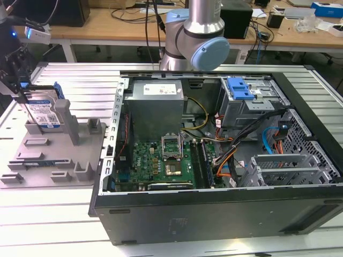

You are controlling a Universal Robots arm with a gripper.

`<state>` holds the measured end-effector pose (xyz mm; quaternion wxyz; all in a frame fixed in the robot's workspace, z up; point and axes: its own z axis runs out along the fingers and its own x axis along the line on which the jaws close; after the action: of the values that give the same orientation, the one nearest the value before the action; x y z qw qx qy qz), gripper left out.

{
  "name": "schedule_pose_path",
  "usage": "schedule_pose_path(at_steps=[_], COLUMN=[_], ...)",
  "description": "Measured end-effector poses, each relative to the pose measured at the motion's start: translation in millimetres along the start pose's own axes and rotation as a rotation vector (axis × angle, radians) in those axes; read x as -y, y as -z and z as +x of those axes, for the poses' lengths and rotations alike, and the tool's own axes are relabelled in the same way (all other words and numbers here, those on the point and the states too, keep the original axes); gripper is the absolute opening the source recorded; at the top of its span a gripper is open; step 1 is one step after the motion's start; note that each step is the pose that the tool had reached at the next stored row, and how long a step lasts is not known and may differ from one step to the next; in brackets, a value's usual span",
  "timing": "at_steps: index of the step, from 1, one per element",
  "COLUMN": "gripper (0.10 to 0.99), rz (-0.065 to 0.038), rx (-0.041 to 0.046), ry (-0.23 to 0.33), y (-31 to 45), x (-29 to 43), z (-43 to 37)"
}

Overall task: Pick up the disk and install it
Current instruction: 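Pick up the disk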

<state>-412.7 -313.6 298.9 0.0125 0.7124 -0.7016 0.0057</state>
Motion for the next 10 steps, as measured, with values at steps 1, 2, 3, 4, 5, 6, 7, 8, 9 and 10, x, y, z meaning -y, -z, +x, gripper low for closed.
schedule_pose_path(at_steps=[1,2,3,4,5,6,7,8,9,10], gripper=[0.482,0.482,0.482,0.482,0.482,0.482,0.482,0.482,0.482,0.482], rz=[0.000,0.000,0.000,0.000,0.000,0.000,0.000,0.000,0.000,0.000], rx=[0.0000,0.0000,0.0000,0.0000,0.0001,0.0001,0.0000,0.0001,0.0001,0.0000], ry=[0.000,0.000,0.000,-0.001,-0.001,-0.001,-0.001,-0.001,-0.001,-0.001], y=[-0.1,-0.4,-0.6,-0.7,-0.8,-0.9,-1.2,-1.3,-1.3,-1.3], x=[0.0,0.1,0.0,0.0,0.0,0.0,0.0,-0.1,-0.1,-0.1], z=[0.0,-0.1,-0.3,-0.5,-0.6,-0.7,-1.3,-1.5,-1.7,-2.1])
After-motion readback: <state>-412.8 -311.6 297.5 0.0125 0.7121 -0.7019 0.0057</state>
